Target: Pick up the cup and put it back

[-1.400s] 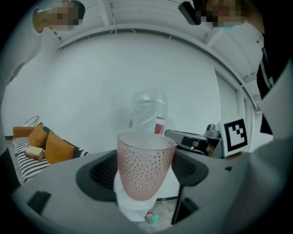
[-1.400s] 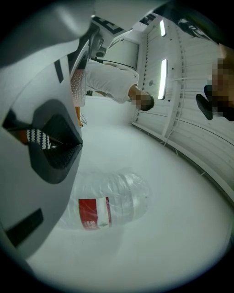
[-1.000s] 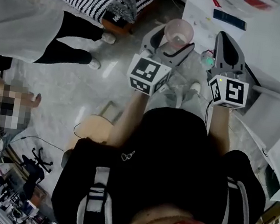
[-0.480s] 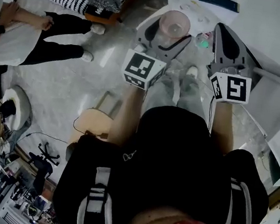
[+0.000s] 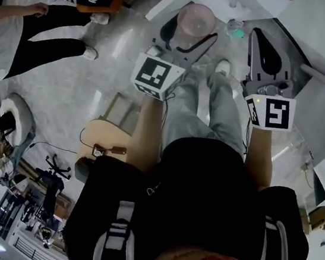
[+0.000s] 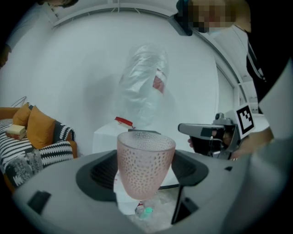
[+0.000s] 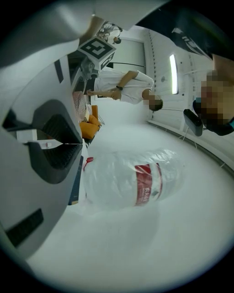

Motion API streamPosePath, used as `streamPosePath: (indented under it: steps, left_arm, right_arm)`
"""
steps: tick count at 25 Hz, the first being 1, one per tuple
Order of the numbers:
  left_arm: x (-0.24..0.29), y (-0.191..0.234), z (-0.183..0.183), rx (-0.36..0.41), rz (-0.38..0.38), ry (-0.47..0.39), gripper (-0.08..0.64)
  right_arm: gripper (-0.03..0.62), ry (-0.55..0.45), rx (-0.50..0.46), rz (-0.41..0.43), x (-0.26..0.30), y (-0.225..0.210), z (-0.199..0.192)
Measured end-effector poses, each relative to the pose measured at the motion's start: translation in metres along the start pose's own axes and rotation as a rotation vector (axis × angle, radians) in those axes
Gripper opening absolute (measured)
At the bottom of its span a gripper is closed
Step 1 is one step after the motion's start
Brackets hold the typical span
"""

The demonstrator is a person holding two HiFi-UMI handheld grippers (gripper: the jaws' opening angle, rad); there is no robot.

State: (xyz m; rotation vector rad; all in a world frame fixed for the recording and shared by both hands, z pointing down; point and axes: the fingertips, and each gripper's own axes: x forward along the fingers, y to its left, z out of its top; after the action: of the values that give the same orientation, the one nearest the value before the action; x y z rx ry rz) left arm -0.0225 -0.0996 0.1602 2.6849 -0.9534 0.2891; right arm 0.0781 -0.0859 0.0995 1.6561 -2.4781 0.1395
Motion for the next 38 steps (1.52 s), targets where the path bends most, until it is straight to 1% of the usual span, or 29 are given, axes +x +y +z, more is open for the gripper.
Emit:
streamPosePath:
  steps: [6, 11, 18, 25, 29, 31, 33, 35, 36, 38]
  left_arm:
    - [0.031, 0.002, -0.06, 0.027, 0.009, 0.031, 0.362]
    - [0.054, 0.012, -0.111, 0.031, 0.015, 0.026, 0.362]
    - [0.09, 0.024, -0.193, 0.041, 0.037, 0.018, 0.362]
    - [0.106, 0.047, -0.272, -0.037, 0.085, -0.017, 0.362]
    - [0.119, 0.067, -0.309, -0.078, 0.143, -0.029, 0.362]
    - [0.127, 0.078, -0.33, -0.091, 0.166, -0.033, 0.362]
    - [0.136, 0.089, -0.357, -0.126, 0.177, -0.038, 0.362]
    - [0.149, 0.099, -0.382, -0.167, 0.174, -0.062, 0.362]
    - [0.156, 0.104, -0.393, -0.169, 0.173, -0.067, 0.362]
    - [0.168, 0.111, -0.415, -0.136, 0.172, -0.056, 0.362]
  right_arm:
    - [0.011, 0.024, 0.033, 0.018, 0.005, -0.011, -0.067]
    - [0.011, 0.032, 0.045, 0.048, 0.019, -0.01, -0.126]
    - [0.011, 0.03, 0.04, 0.05, 0.036, -0.019, -0.218]
    - [0.011, 0.018, 0.078, 0.018, 0.056, -0.016, -0.296]
    - [0.011, -0.003, 0.151, 0.002, 0.069, -0.014, -0.324]
    - [0.011, -0.014, 0.167, -0.011, 0.076, -0.014, -0.339]
    - [0.011, -0.024, 0.176, -0.019, 0.083, -0.012, -0.356]
    - [0.011, -0.057, 0.19, -0.03, 0.086, -0.014, -0.371]
    - [0.011, -0.083, 0.192, -0.049, 0.087, -0.018, -0.375]
    - [0.011, -0.149, 0.172, -0.107, 0.086, -0.024, -0.379]
